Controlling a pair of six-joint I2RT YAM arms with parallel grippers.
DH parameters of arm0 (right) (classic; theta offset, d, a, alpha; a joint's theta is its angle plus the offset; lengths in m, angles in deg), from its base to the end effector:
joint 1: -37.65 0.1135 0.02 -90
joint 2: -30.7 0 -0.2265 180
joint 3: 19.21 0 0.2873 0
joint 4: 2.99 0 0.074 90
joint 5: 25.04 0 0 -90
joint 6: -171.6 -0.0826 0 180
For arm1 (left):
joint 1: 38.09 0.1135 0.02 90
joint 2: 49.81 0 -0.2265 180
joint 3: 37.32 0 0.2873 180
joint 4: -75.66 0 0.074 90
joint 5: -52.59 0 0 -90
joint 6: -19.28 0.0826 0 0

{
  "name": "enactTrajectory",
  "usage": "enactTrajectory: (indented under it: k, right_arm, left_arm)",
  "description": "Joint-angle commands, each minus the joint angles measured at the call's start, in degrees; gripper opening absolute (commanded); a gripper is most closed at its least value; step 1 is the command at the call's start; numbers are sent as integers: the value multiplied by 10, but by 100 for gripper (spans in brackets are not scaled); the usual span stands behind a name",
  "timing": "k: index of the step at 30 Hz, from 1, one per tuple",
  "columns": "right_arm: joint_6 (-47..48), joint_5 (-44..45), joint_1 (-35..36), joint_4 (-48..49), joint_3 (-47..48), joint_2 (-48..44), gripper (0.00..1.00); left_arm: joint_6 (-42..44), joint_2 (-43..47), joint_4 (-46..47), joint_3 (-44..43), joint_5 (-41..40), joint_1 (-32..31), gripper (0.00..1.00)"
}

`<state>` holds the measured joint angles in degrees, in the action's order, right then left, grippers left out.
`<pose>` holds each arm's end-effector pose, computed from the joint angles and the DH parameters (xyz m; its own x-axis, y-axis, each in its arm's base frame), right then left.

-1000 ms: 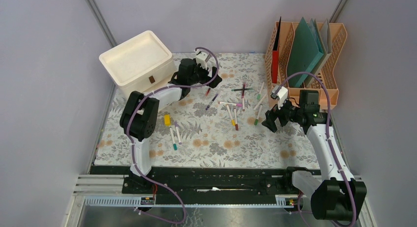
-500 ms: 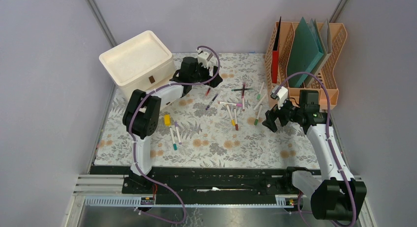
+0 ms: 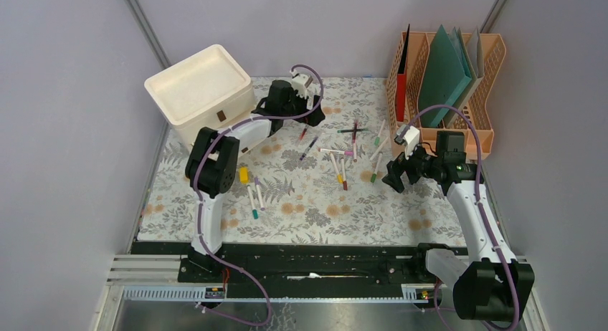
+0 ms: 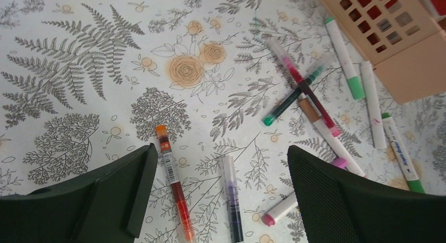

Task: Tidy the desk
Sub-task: Pick up the stationery from the center of the board.

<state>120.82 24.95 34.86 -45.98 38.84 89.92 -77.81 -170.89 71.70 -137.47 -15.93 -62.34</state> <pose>0.2920 0.0389 0.2066 -0.2714 -0.4716 -0.8390 -0.7680 0.6315 -0.1066 0.4819 -0.2502 0.1414 -0.4654 0.0837 -0.8812 0.6324 0.7279 -0.2649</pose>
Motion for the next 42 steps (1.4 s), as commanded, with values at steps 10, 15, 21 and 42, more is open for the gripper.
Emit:
enactTrajectory:
  k: [10,15,21,42]
  right_arm:
    - [9,-5,-2,9,2,5,100]
    - [9,-5,-2,9,2,4,100]
    - [9,-4,-2,8,1,4,100]
    - [9,-2,-2,9,2,3,100]
  left_arm:
    - [66,-72,-79,-103,-143,-39,96]
    - [67,-94,-149,-149,-169,-41,73]
    - [67,-110,-213,-187,-212,-41,61]
    - [87,-182,-296,-264,-257,-41,30]
